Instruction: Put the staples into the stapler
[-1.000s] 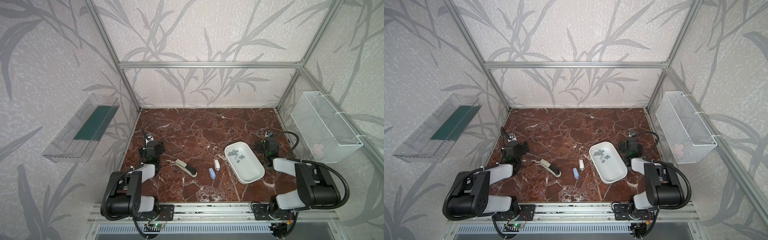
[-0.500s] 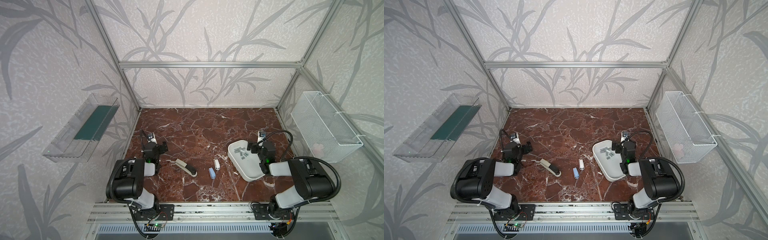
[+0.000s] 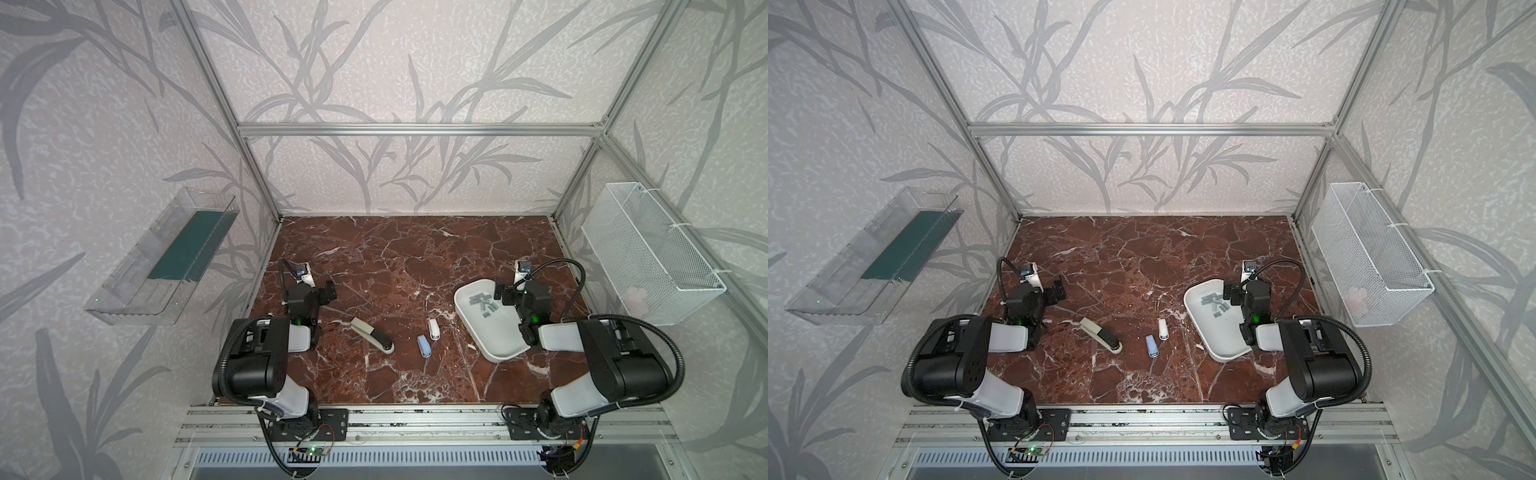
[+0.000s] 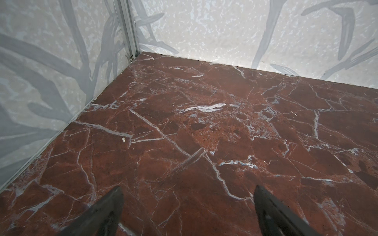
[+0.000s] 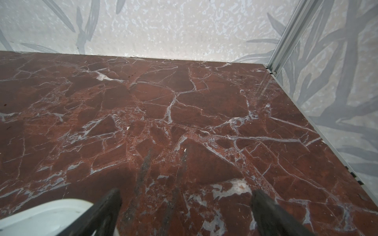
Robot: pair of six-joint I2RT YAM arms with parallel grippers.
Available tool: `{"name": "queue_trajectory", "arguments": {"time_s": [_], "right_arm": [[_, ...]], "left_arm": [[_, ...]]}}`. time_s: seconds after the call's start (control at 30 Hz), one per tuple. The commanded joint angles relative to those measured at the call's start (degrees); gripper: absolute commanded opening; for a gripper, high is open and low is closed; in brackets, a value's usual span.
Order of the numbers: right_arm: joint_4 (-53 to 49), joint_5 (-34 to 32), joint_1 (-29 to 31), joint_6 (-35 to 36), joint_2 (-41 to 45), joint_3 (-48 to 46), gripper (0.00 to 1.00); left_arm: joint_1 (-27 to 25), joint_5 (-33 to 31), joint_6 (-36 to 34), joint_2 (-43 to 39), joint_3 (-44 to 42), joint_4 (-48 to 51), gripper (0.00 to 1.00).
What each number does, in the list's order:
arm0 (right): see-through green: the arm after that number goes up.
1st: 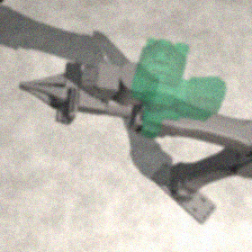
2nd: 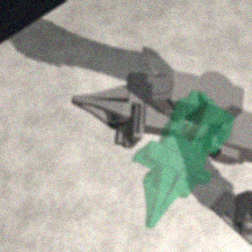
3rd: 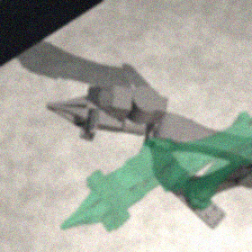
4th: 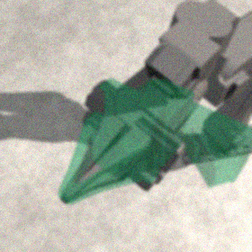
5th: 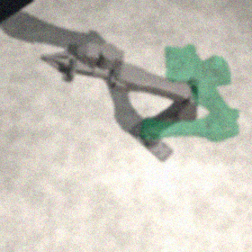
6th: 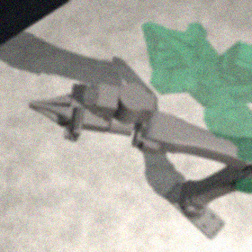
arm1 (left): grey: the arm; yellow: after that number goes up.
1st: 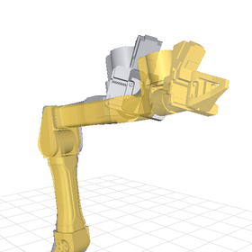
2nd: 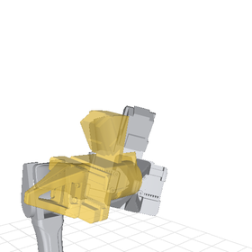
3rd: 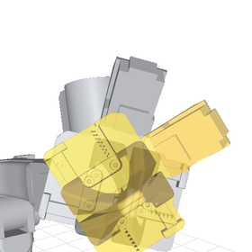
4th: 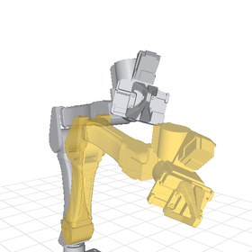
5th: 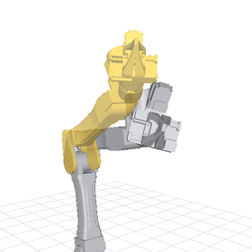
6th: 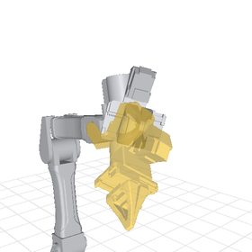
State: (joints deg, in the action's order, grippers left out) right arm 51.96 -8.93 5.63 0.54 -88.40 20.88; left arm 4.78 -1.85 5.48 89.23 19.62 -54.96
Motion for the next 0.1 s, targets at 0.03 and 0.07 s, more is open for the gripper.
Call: {"name": "queue_trajectory", "arguments": {"time_s": [0.03,0.07], "right_arm": [[-2.1,-0.9,0.5,1.1,0.4,1.3,0.99],[-2.1,-1.1,0.8,1.2,0.4,1.3,0.99]], "left_arm": [[0.2,0.3,-1.1,0.2,0.3,-2.0,0.99],[0.2,0.3,-1.1,0.1,0.3,-2.0,0.99]]}}
